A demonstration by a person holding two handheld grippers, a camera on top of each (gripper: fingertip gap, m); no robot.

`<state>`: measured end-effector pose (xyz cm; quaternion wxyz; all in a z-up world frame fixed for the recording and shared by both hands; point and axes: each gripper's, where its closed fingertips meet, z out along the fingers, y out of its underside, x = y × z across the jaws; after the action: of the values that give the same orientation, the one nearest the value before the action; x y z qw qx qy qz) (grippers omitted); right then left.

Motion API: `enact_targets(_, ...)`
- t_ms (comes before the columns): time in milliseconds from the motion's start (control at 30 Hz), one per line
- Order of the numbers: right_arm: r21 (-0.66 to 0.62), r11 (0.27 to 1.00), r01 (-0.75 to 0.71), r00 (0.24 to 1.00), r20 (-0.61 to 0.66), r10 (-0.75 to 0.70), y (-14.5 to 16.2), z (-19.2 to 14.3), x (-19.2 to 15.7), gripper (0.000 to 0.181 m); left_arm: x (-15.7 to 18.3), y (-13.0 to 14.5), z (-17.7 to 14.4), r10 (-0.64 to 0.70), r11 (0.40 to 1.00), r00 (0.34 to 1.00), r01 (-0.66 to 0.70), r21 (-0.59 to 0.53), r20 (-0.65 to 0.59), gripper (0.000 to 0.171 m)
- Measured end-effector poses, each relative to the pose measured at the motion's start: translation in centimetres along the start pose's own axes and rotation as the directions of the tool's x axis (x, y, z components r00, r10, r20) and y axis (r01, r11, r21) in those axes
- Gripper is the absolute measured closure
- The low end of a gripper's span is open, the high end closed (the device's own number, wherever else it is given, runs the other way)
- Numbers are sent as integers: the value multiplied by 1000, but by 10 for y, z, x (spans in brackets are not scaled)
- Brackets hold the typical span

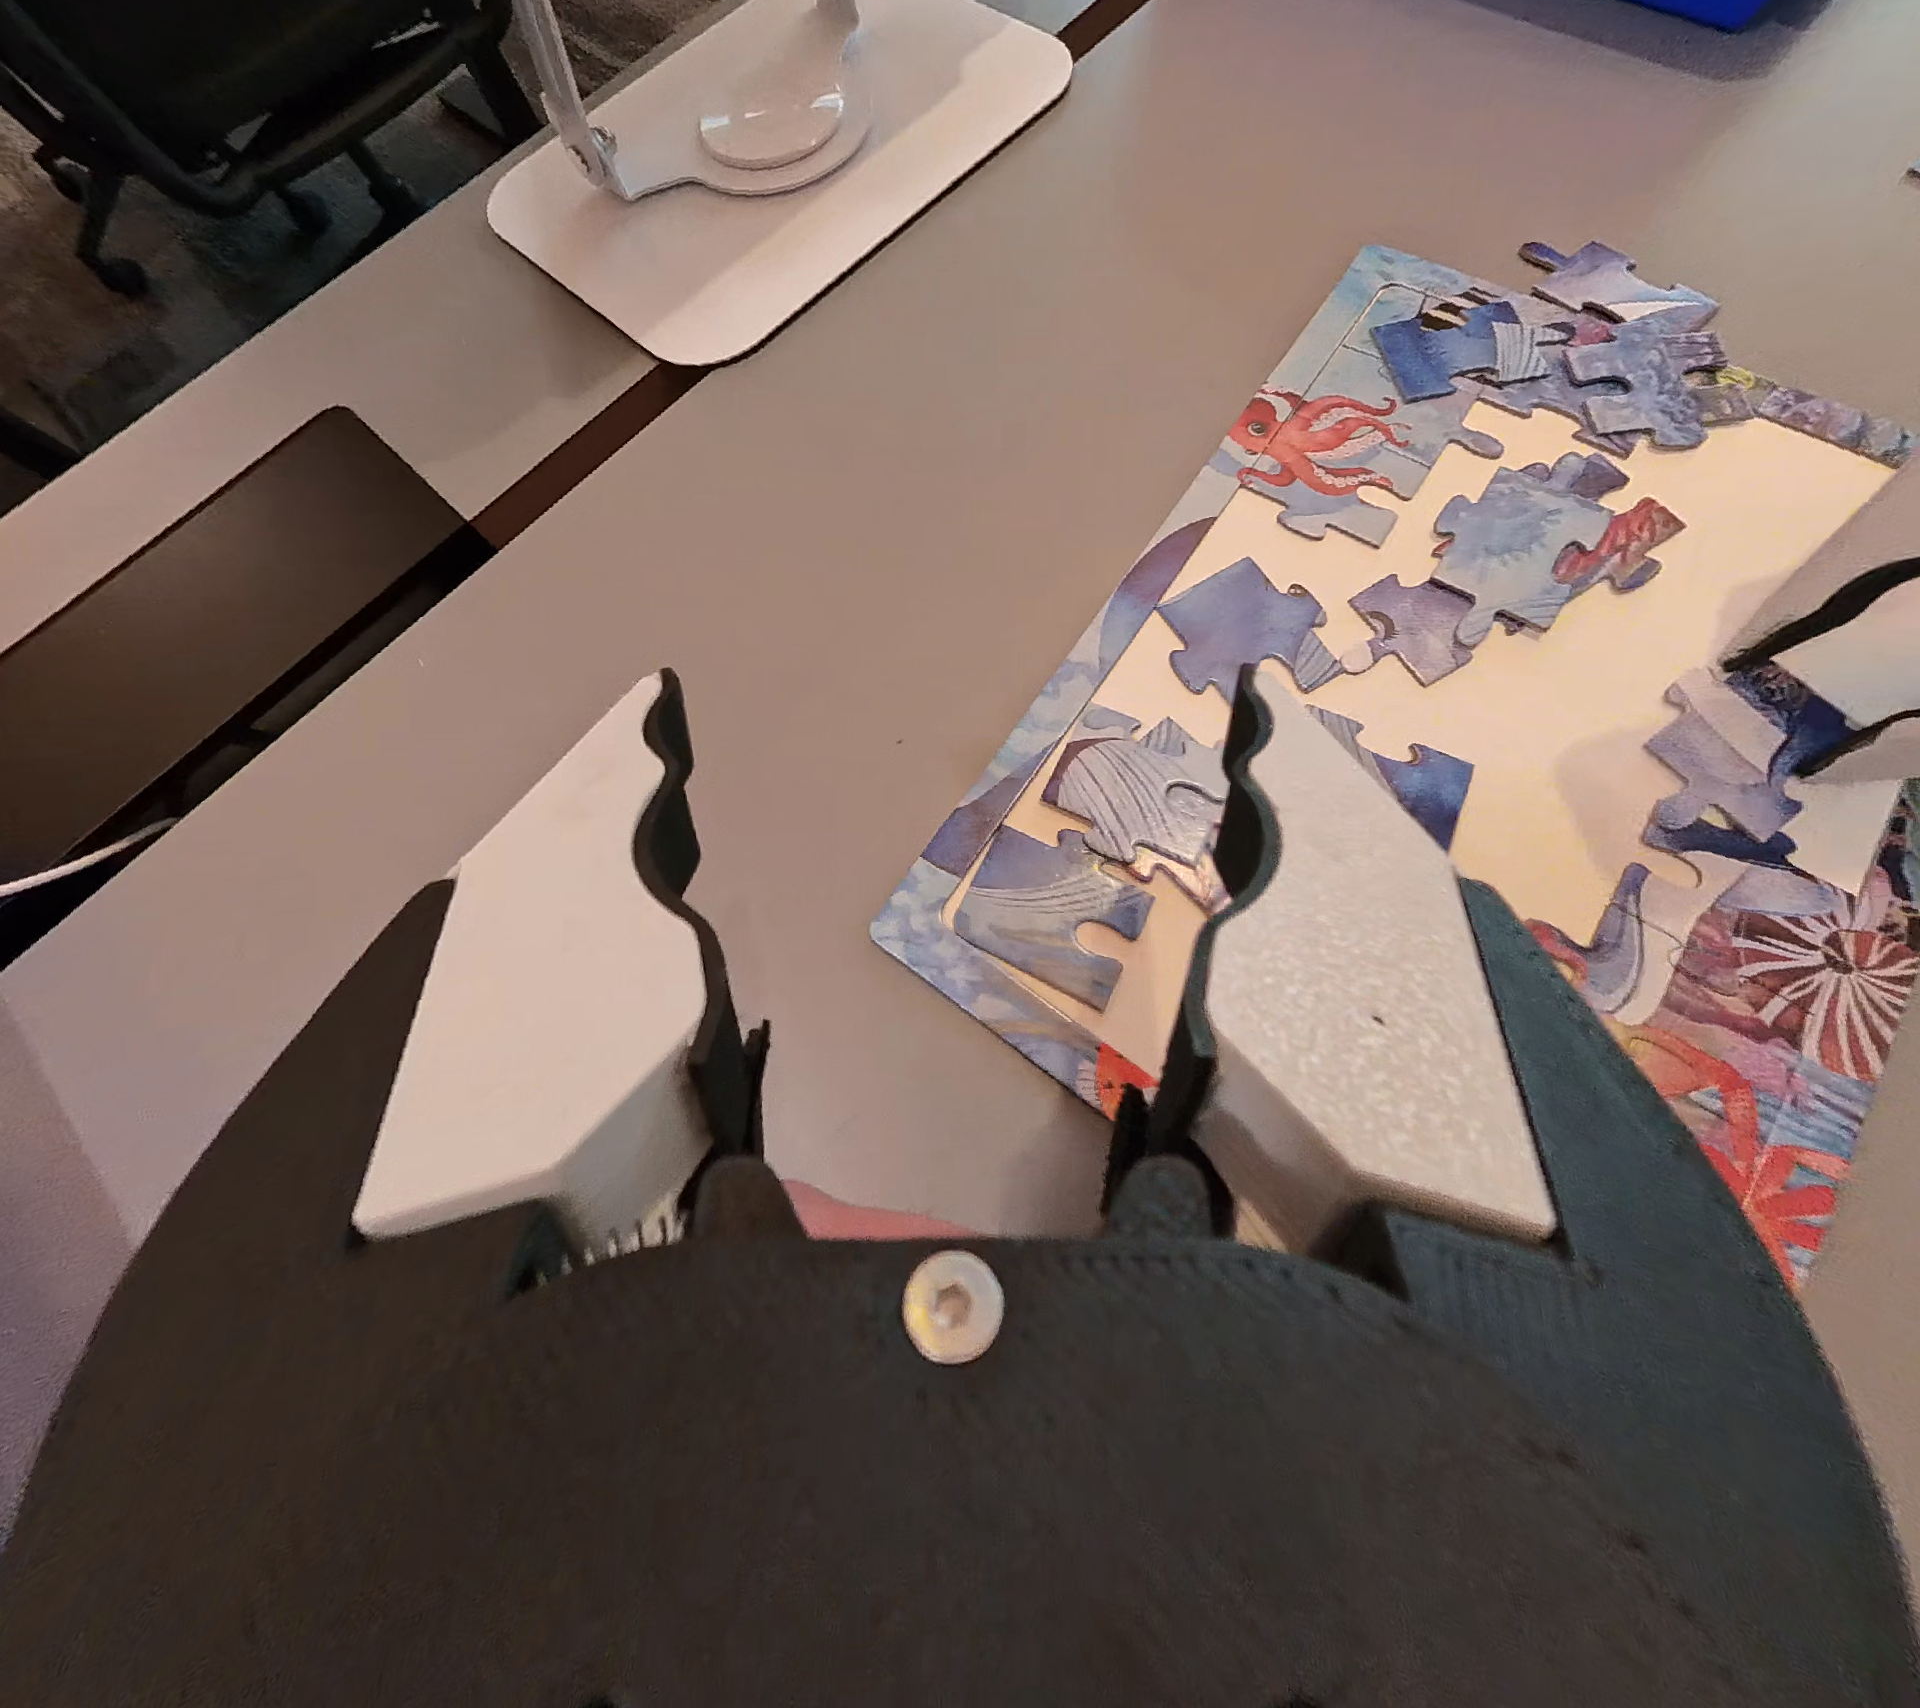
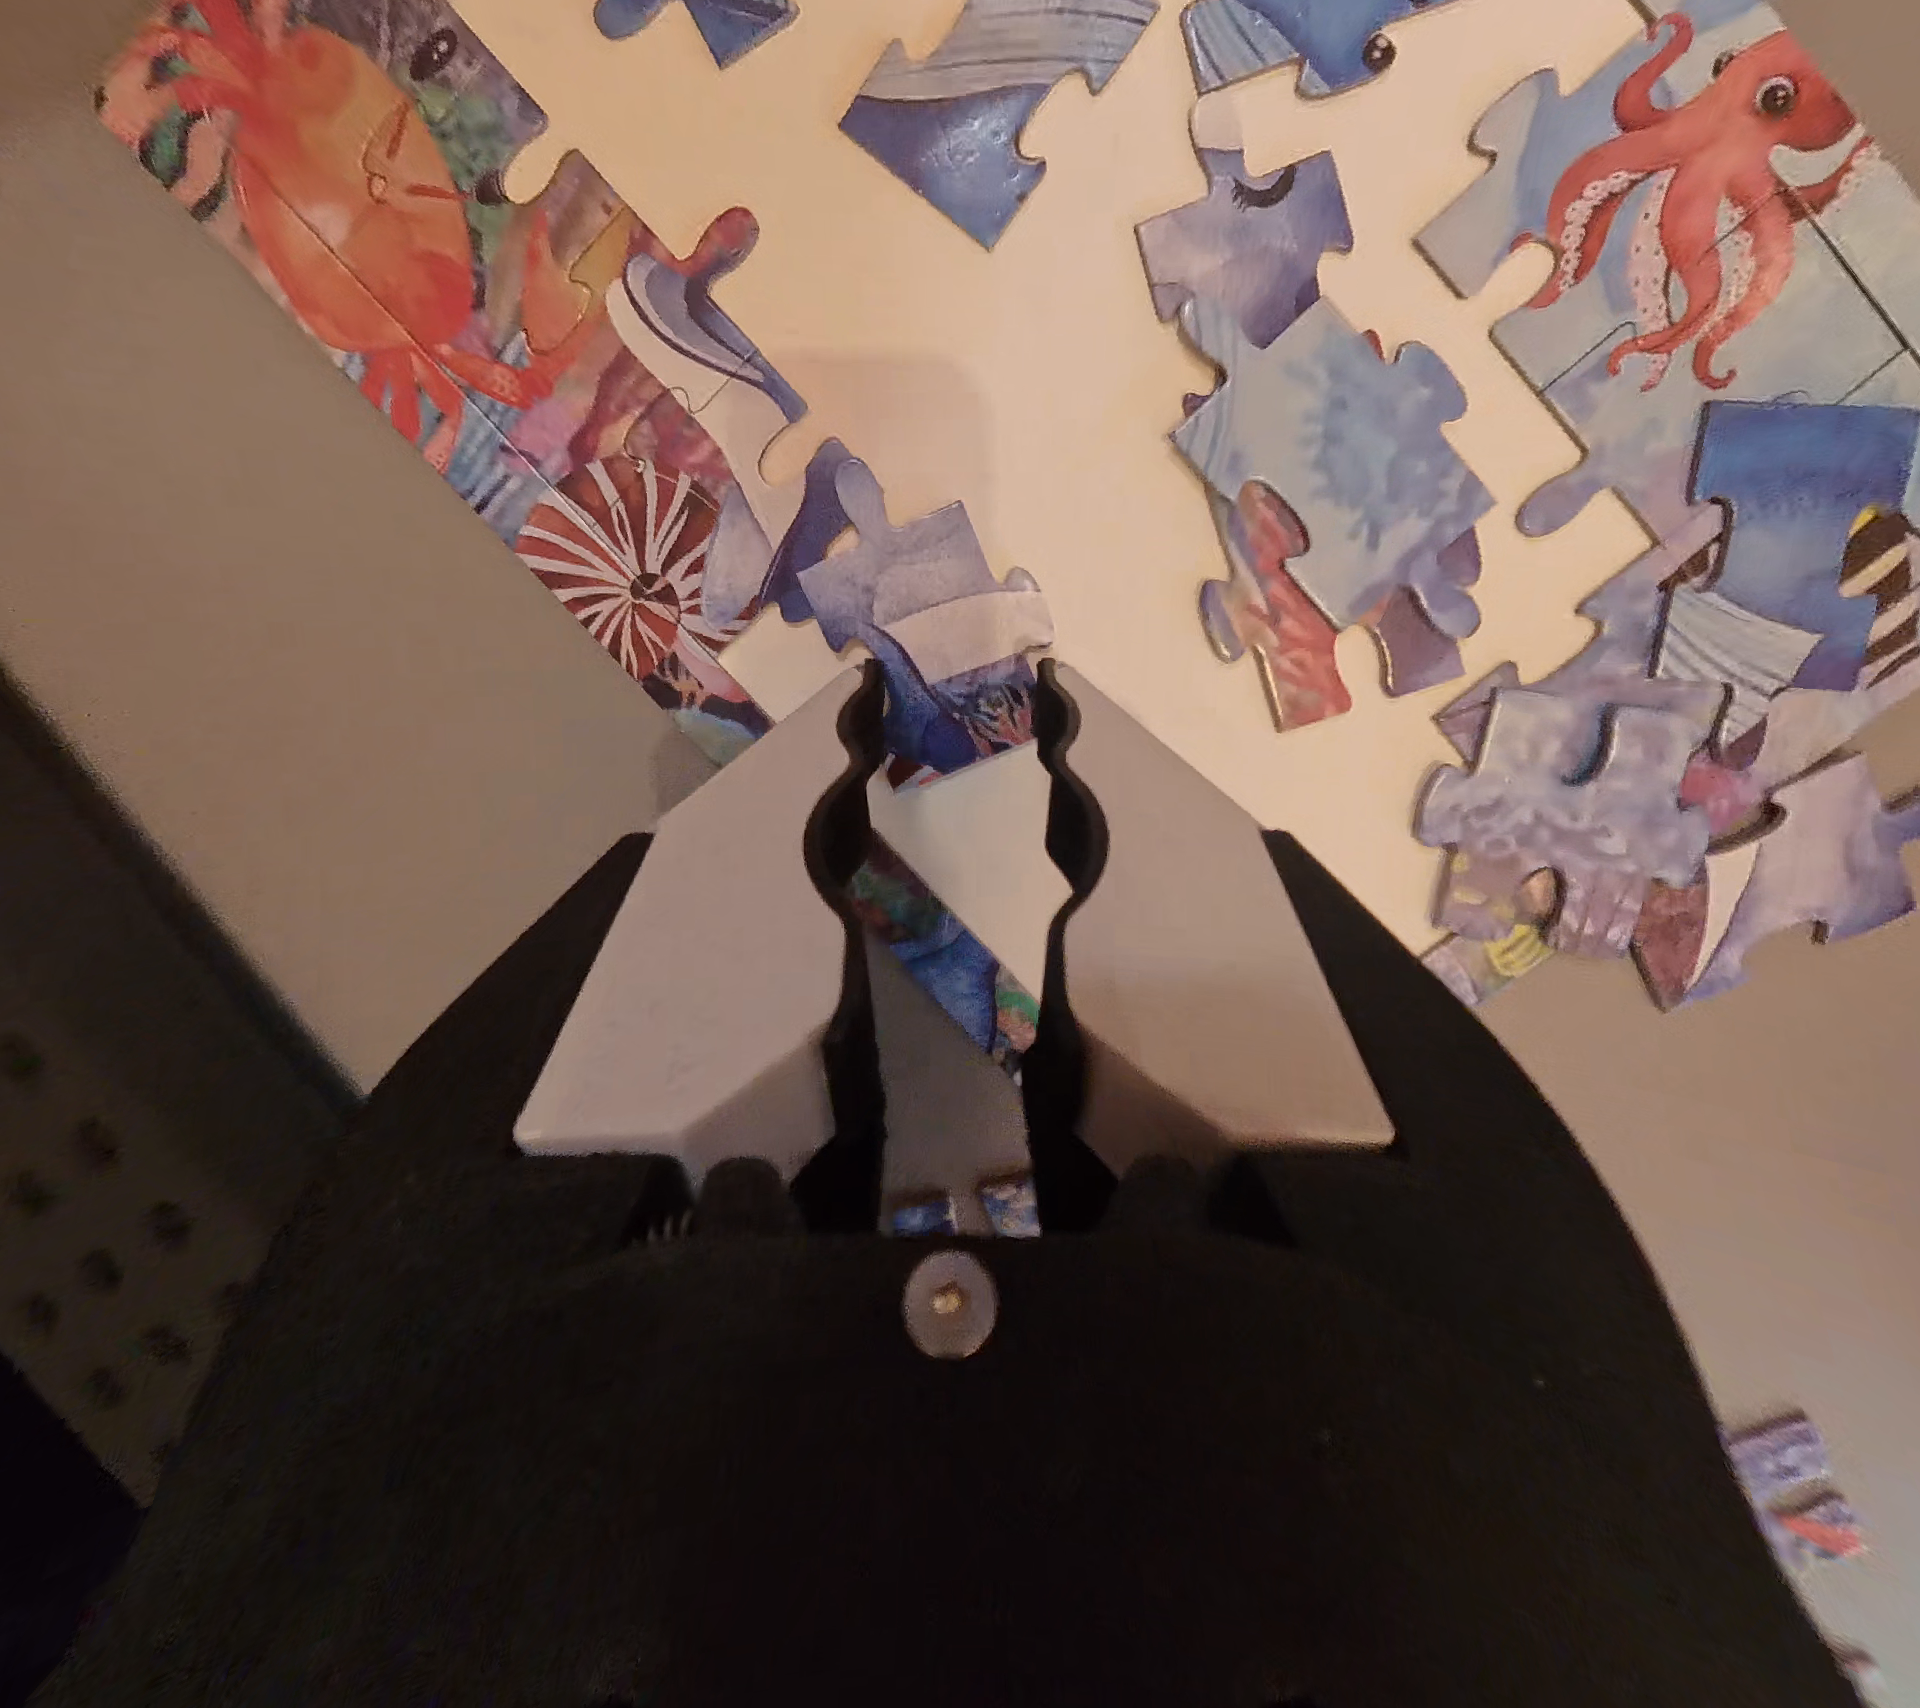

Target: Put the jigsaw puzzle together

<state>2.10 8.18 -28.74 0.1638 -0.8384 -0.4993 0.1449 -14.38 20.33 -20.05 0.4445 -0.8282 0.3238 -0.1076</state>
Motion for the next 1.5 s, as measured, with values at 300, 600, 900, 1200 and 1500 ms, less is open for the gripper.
enact_targets(300,50,998,49,998,43,-51,0,-13,-12,129,31,4,7,68,997,992,-73,-40,-107,67)
enact_targets(600,13,887,462,882,96,-461,-17,-1,-21,136,32,2,8,83,996,991,-86,-31,-105,67)
enact_targets(900,-60,905,421,903,126,-412,-14,8,-10,148,30,7,12,73,996,992,-78,-43,-104,66)
enact_targets(1200,10,998,-65,991,120,63,-16,-5,-15,149,34,5,13,77,996,991,-82,-42,-111,67)
enact_targets(1500,74,997,-34,999,18,33,-18,-12,-25,126,35,0,6,78,996,991,-81,-24,-113,67)
